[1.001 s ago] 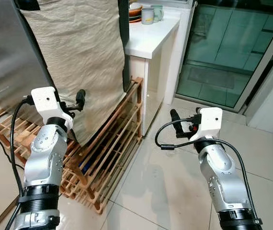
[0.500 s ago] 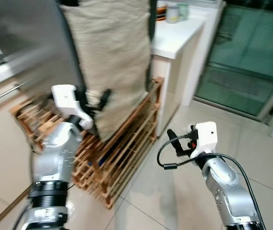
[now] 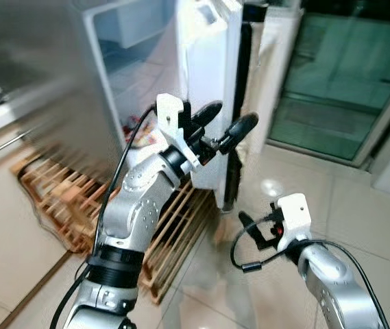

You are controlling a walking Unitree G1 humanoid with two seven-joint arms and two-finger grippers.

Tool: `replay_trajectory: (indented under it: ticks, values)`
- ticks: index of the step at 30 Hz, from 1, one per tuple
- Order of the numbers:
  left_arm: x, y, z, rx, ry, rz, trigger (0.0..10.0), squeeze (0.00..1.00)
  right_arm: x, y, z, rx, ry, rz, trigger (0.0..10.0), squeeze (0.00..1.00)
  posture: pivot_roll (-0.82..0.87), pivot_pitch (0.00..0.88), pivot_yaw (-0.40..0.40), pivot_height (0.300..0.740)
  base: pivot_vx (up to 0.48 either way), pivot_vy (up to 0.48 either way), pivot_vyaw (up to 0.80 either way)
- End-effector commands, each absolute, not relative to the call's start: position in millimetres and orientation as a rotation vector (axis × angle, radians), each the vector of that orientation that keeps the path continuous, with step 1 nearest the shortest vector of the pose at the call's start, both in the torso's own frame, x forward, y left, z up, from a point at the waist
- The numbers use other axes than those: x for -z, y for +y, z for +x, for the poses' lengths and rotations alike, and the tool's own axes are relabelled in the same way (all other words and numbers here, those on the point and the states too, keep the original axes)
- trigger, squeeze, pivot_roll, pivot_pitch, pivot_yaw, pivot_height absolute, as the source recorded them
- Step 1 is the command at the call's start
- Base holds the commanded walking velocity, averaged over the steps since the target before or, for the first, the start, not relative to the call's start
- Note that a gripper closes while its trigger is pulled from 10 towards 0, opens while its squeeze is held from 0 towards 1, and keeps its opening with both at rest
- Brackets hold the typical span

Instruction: Restocking fridge

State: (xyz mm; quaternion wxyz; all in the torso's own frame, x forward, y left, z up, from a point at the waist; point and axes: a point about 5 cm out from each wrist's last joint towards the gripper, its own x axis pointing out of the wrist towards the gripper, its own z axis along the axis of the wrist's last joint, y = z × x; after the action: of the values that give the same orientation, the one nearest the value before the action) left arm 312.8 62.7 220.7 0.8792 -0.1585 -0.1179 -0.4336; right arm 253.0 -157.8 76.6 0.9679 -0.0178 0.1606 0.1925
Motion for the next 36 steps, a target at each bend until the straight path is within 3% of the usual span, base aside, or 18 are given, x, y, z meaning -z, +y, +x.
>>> replay_trajectory:
  ticks: [1, 2, 5, 6, 8, 12, 14, 15, 18, 25, 26, 29, 33, 36]
  values:
    - [-207, 93, 312, 0.816, -0.199, -0.294, 10.0, 0.0, -80, -154, 251, -0.402, 0.322, -0.033, 10.0, 0.0, -0.21, 0.0, 0.12, 0.74, 0.0, 0.0, 0.0]
    - [-207, 93, 312, 0.816, -0.199, -0.294, 10.0, 0.0, -80, -154, 251, -0.402, 0.322, -0.033, 10.0, 0.0, -0.21, 0.0, 0.12, 0.74, 0.0, 0.0, 0.0]
    - [-186, 151, 305, 0.605, -0.159, -0.246, 10.0, 0.0, -85, -150, 259, -0.371, 0.286, -0.007, 10.0, 0.0, -0.19, 0.0, 0.109, 0.74, 0.0, 0.0, 0.0]
    - [-186, 151, 305, 0.605, -0.159, -0.246, 10.0, 0.0, -85, -150, 259, -0.371, 0.286, -0.007, 10.0, 0.0, -0.19, 0.0, 0.109, 0.74, 0.0, 0.0, 0.0]
    - [-172, 191, 292, 0.414, -0.149, -0.195, 10.0, 0.0, -93, -149, 280, -0.301, 0.233, 0.037, 10.0, 0.0, -0.09, 0.0, 0.055, 0.74, 0.0, 0.0, 0.0]
    - [-158, 217, 275, 0.287, -0.111, -0.198, 10.0, 0.0, -105, -140, 305, -0.262, 0.179, 0.087, 10.0, 0.0, -0.04, 0.0, 0.019, 0.74, 0.0, 0.0, 0.0]
    - [-158, 217, 275, 0.287, -0.111, -0.198, 10.0, 0.0, -105, -140, 305, -0.262, 0.179, 0.087, 10.0, 0.0, -0.04, 0.0, 0.019, 0.74, 0.0, 0.0, 0.0]
    - [-147, 240, 267, 0.106, -0.076, -0.156, 10.0, 0.0, -116, -133, 318, -0.263, 0.144, 0.105, 10.0, 0.0, -0.01, 0.0, 0.001, 0.74, 0.0, 0.0, 0.0]
    - [-134, 267, 257, -0.18, -0.027, -0.117, 10.0, 0.0, -124, -122, 329, -0.293, 0.125, 0.125, 10.0, 0.0, 0.01, 0.0, -0.007, 0.74, 0.0, 0.0, 0.42]
    - [-144, 260, 255, -0.239, -0.053, -0.046, 10.0, 0.0, -131, -94, 335, -0.39, 0.092, 0.139, 10.0, 0.0, 0.02, 0.0, -0.02, 0.74, 0.0, 0.0, 0.72]
    - [-157, 254, 261, -0.25, -0.086, 0.008, 10.0, 0.0, -134, -79, 335, -0.457, 0.077, 0.151, 10.0, 0.0, 0.03, 0.0, -0.023, 0.74, 0.0, 0.0, 0.69]
    - [-168, 247, 271, -0.273, -0.109, -0.019, 10.0, 0.0, -136, -66, 334, -0.541, 0.071, 0.182, 10.0, 0.0, 0.03, 0.0, -0.023, 0.74, 0.0, 0.0, 0.67]
    - [-171, 229, 274, -0.23, -0.112, 0.004, 10.0, 0.0, -140, -62, 333, -0.593, 0.065, 0.225, 10.0, 0.0, 0.03, 0.0, -0.023, 0.74, 0.0, 0.0, 0.66]
    - [-143, 220, 277, -0.186, -0.024, -0.008, 10.0, 0.0, -140, -66, 334, -0.589, 0.065, 0.253, 10.0, 0.0, 0.03, 0.0, -0.024, 0.74, 0.0, 0.0, 0.6]
